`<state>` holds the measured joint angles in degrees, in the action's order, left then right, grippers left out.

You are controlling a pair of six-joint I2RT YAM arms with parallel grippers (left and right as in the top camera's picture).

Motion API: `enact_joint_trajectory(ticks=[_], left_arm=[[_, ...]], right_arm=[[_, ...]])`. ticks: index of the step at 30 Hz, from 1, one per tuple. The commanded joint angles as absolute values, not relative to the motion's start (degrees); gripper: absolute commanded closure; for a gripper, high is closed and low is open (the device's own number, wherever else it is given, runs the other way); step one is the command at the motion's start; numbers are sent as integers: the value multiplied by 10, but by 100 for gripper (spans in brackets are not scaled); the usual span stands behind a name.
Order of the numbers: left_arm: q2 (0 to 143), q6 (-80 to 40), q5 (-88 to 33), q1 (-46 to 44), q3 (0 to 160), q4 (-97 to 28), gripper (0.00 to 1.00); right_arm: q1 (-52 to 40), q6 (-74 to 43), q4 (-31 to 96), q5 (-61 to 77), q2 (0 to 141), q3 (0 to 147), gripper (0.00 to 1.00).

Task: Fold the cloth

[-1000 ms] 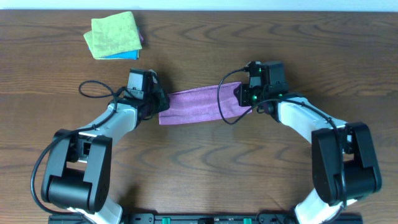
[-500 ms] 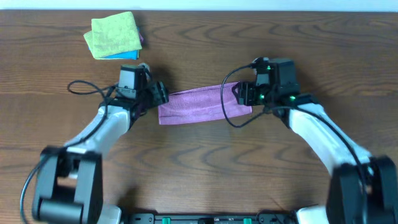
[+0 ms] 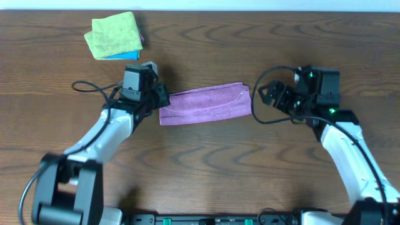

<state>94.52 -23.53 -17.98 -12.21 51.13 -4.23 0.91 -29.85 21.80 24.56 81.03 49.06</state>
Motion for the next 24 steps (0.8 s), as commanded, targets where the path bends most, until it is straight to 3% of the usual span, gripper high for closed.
enact_joint_trajectory(ticks=[1,13,24], left_arm=[[983,-218,-178,-123,516,-44,94],[1001,-245,-222,-131,517,-4,94],[1036,-249,-190,-161,517,0,95]], right_arm=[[13,-354,194,305,827,443,5],[7,-390,124,297,840,369,6],[4,-414,75,303,870,369,6]])
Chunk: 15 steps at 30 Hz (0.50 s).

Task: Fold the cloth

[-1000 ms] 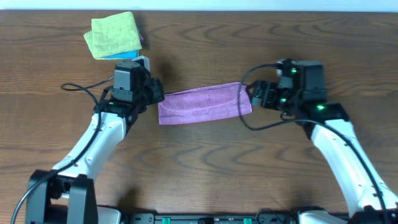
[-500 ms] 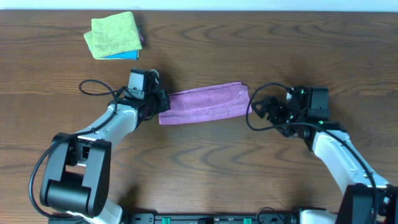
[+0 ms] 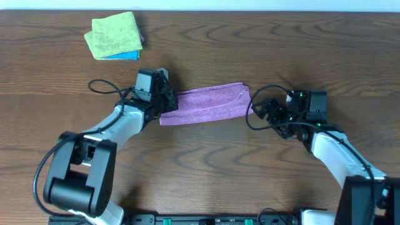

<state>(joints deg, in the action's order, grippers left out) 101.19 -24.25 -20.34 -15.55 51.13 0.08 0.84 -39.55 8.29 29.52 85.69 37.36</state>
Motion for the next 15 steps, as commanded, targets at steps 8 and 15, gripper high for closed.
enact_joint_trajectory(ticks=[8,15], left_arm=[[1058,-249,-166,-162,517,2,95],[1058,-249,-165,-162,517,1,94]], right_arm=[[-30,-430,22,299,912,369,7],[-76,-476,-61,280,970,369,8]])
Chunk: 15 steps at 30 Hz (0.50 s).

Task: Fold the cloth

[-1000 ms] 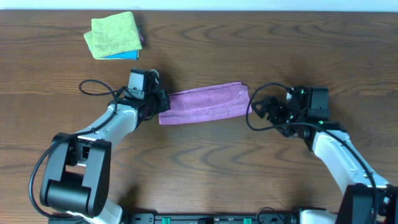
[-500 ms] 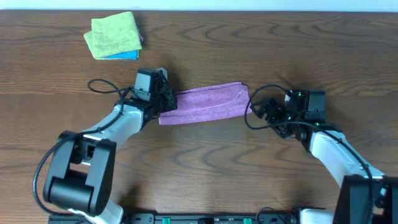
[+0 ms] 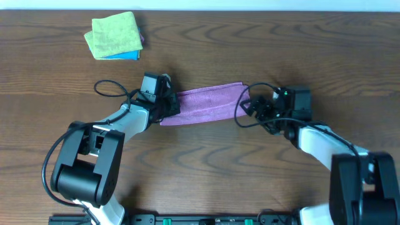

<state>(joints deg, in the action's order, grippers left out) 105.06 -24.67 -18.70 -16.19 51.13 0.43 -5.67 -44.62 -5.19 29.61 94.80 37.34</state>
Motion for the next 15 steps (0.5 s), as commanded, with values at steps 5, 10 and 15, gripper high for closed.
enact_joint_trajectory(ticks=[5,10,15], left_arm=[[1058,-249,-165,-162,517,1,94],[1058,-249,-165,-162,517,1,94],[1058,-249,-165,-162,517,0,94]], right_arm=[[-102,-505,-110,257,1008,369,9],[-125,-523,-161,234,1050,369,12],[-150,-524,-208,174,1081,369,19]])
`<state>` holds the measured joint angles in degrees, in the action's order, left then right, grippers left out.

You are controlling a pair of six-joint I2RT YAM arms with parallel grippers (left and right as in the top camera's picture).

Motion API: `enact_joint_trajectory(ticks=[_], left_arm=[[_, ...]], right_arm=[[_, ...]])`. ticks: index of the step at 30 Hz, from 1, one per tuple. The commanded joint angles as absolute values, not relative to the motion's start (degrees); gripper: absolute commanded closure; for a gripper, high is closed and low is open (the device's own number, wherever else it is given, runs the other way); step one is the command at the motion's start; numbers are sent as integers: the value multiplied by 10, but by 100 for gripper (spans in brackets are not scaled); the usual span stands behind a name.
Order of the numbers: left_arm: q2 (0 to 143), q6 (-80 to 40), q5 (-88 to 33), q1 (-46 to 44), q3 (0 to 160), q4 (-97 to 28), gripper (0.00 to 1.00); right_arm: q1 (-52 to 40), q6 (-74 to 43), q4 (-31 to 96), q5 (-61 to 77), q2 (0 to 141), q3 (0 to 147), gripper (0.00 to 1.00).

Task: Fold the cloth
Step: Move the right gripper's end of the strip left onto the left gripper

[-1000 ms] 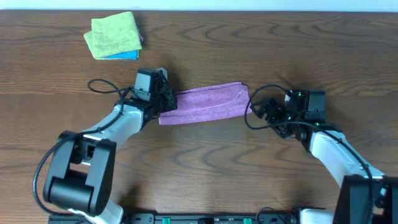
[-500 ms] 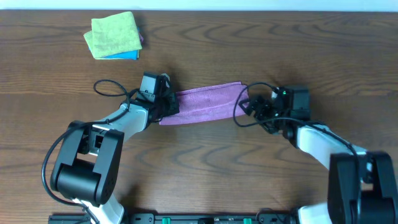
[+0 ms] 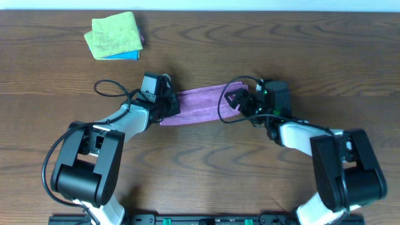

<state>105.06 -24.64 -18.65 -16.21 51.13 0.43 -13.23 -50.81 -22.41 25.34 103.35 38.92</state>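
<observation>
A purple cloth (image 3: 200, 106), folded into a long strip, lies across the middle of the table in the overhead view. My left gripper (image 3: 171, 104) sits on the strip's left end and looks shut on it, though the wrist hides the fingertips. My right gripper (image 3: 232, 102) is over the strip's right end. Its dark fingers (image 3: 227, 94) stand apart with purple showing between them, so it looks open around that end.
A folded yellow-green cloth (image 3: 114, 35) lies on a blue one at the back left. Black cables loop beside both wrists. The wooden table (image 3: 200, 169) stretches toward the front edge.
My right gripper has moved left, from just at the strip's right edge to over its right end. The left gripper and the cloth's left end have not moved.
Both grippers first stood just off the two ends of the purple strip. The left one then came onto the left end and stayed there. The right one was lower and nearer, then at the right edge, and now over the right end.
</observation>
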Motion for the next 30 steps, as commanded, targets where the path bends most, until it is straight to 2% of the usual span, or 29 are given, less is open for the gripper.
enact_joint_trajectory(ticks=[1,11,16,17,21,30], left_arm=[[1058,-249,-165,-162,517,0,95],[1058,-249,-165,-162,517,-13,94],[1058,-249,-165,-162,517,-28,94],[1058,-249,-165,-162,517,-30,95],[1058,-249,-165,-161,517,-31,95],[1058,-260,-165,-161,517,-27,94]], right_arm=[[-154,-528,-214,160,1086,369,21],[-192,-529,-289,54,1136,370,39],[-195,-529,-321,26,1163,370,65],[-194,-527,-322,17,1164,370,75],[-190,-477,-344,10,1164,371,99],[-174,-390,-336,68,1087,371,98]])
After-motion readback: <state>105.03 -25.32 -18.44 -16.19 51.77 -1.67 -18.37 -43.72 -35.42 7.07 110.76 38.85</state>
